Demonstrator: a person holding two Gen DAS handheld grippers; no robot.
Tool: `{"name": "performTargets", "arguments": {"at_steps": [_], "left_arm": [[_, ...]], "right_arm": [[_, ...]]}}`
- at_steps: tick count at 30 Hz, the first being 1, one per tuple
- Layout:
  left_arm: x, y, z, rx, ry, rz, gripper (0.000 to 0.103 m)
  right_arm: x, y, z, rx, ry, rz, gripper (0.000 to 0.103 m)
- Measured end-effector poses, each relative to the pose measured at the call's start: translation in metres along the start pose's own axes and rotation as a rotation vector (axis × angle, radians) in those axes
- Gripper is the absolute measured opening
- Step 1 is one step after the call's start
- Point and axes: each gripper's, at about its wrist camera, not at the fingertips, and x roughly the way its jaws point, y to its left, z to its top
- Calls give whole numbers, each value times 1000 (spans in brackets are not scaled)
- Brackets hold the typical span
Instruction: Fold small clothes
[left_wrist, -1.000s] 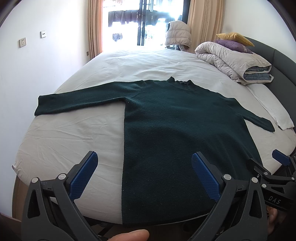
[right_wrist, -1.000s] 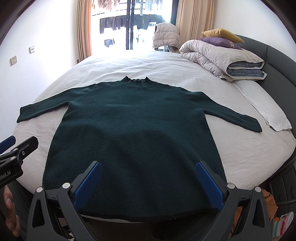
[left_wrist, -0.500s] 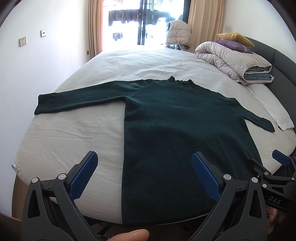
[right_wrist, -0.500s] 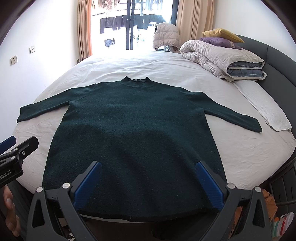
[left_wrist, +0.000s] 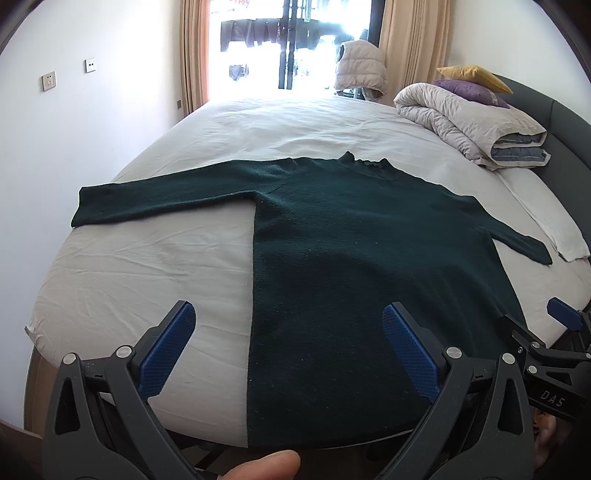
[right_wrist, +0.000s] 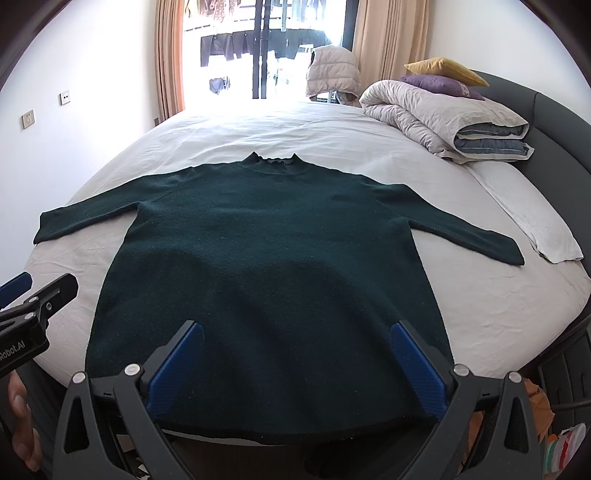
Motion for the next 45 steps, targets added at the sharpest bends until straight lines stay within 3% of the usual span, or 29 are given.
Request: {"name": "performTargets", "arguments": {"at_steps": [8,14,16,20,27,32,40,42,43,45], "left_arm": [[6,26,6,-63,-19,-28,103],[25,93,28,-221,-72,-208,103],[35,123,39,-290,-103,-277,103],[54,183,65,-377,-124,-212,103],[126,323,80,-827,-143,-363,103],[172,395,64,-1094,-144,-385,102],[210,423,74,-1131,-204,-376,101],[219,430,80,-1139,-207,-378,88],[222,414,77,-1142,-199,-374,81],[235,421,78,-1167,-181,-369,47]], "right_arm": [[4,5,5,-15,5,-3,103],[12,20,21,-60,-11,29,103],[14,26,31,-72,-30,68,103],[24,40,55,-71,-51,191,103],[54,63,86,-7,-61,404,98],[81,78,100,43,-18,513,88],[111,98,99,69,27,570,82],[112,99,97,68,29,577,79],[112,99,98,63,25,576,79],[110,95,96,67,17,576,78]]}}
